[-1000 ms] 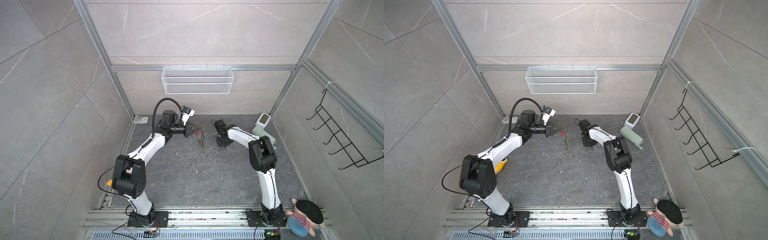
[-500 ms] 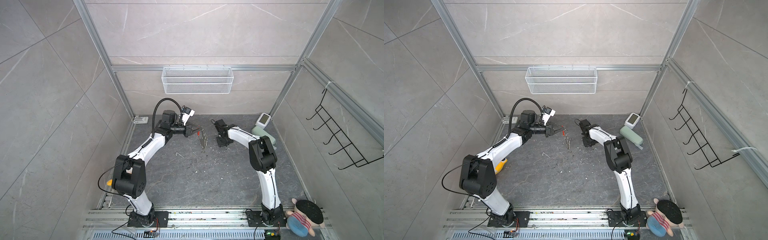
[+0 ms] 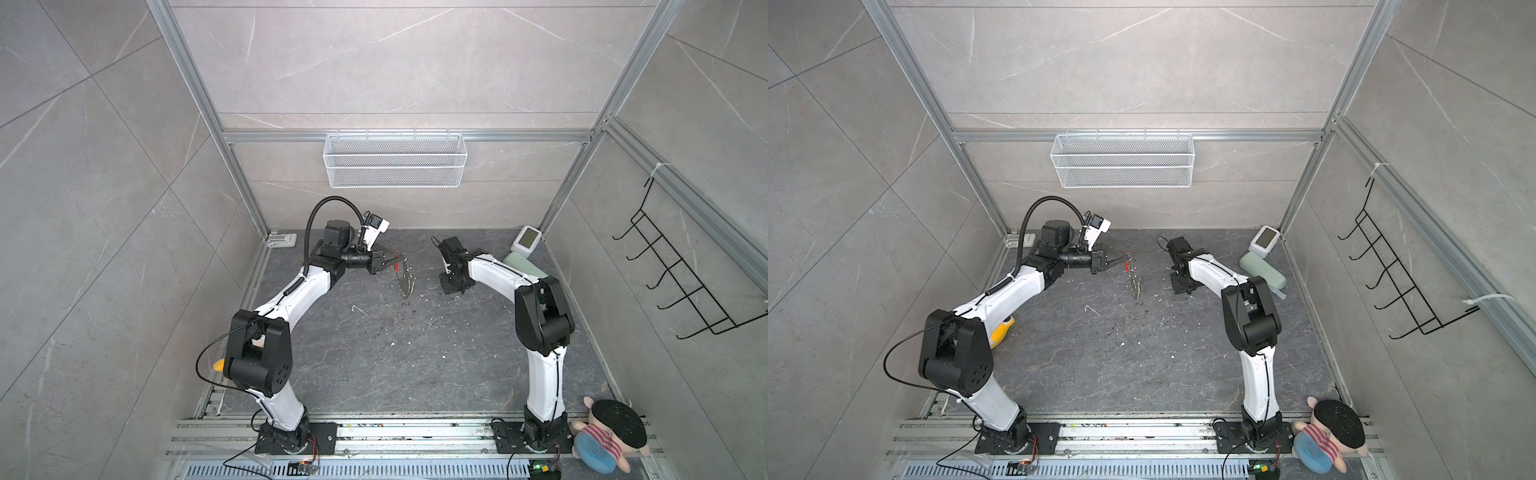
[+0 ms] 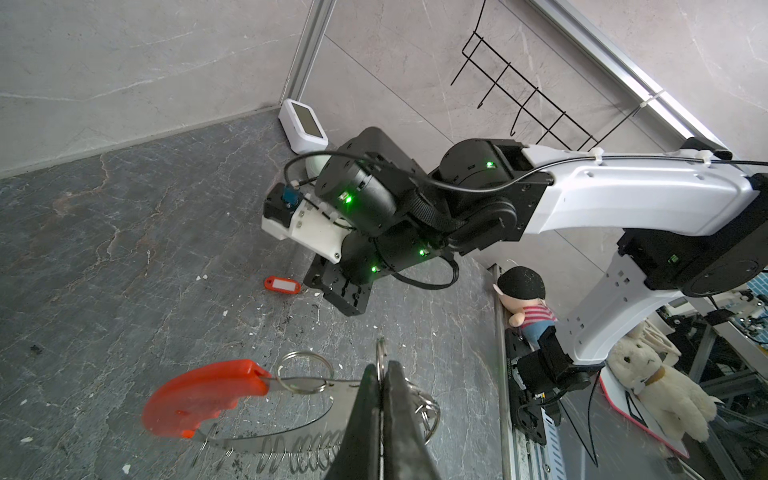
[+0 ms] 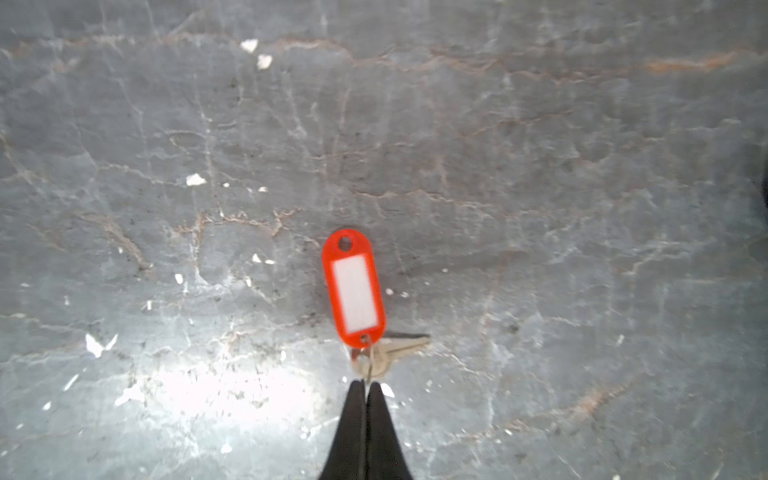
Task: Put the keys on the keyring
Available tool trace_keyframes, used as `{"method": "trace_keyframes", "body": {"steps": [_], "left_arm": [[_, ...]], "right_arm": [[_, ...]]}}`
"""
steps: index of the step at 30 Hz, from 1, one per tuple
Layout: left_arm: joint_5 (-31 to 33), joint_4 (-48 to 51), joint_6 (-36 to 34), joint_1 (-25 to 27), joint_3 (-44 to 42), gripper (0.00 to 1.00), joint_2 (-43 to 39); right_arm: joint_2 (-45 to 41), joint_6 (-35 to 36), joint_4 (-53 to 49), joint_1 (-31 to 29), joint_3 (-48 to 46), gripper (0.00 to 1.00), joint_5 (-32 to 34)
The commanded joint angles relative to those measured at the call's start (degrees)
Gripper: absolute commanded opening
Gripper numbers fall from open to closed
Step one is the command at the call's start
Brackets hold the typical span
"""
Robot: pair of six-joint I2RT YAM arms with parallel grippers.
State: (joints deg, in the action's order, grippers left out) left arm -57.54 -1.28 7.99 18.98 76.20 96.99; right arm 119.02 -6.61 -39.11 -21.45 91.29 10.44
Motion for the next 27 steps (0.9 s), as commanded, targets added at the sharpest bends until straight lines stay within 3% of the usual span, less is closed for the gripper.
{"method": "trace_keyframes", "body": {"steps": [1, 4, 11, 12, 16, 18, 21, 27], "left_arm": [[-2.11, -0.71, 1.07, 0.1, 2.11, 0.0, 0.46], [-2.15, -0.81, 1.34, 0.09, 2.19, 0.0, 0.45], [-2.05, -0.74, 1.24, 0.1, 1.67, 0.0, 0.04], [-2.05, -0.75, 1.24, 0.16, 1.64, 0.0, 0.02], [-2.05, -0.85, 1.63, 0.18, 2.05, 0.0, 0.48], [-2.12, -0.96, 1.92, 0.28, 2.32, 0.0, 0.83], [-2.22, -0.97, 1.94, 0.44, 2.37, 0.0, 0.81], [-2.23, -0.66, 1.59, 0.44, 1.93, 0.0, 0.15]], "right_arm": [[-1.69, 0.11, 2.16, 1.54, -2.05, 0.0, -5.14], [-1.17, -0.3, 3.13, 2.22, -2.69, 0.0, -8.79], [-3.21, -0.42, 5.84, 2.55, -6.74, 0.0, -8.72], [-4.12, -0.78, 6.53, 2.56, -7.96, 0.08, -8.68], [-5.94, -6.06, 7.11, 3.18, -10.98, 0.2, -9.32], [-7.16, -11.57, 9.24, 4.14, -13.44, 0.21, -11.98], [-10.82, -16.85, 17.07, 4.48, -19.6, 0.29, -15.17], [-12.15, -18.85, 19.75, 4.75, -21.93, 0.34, -12.33]]}}
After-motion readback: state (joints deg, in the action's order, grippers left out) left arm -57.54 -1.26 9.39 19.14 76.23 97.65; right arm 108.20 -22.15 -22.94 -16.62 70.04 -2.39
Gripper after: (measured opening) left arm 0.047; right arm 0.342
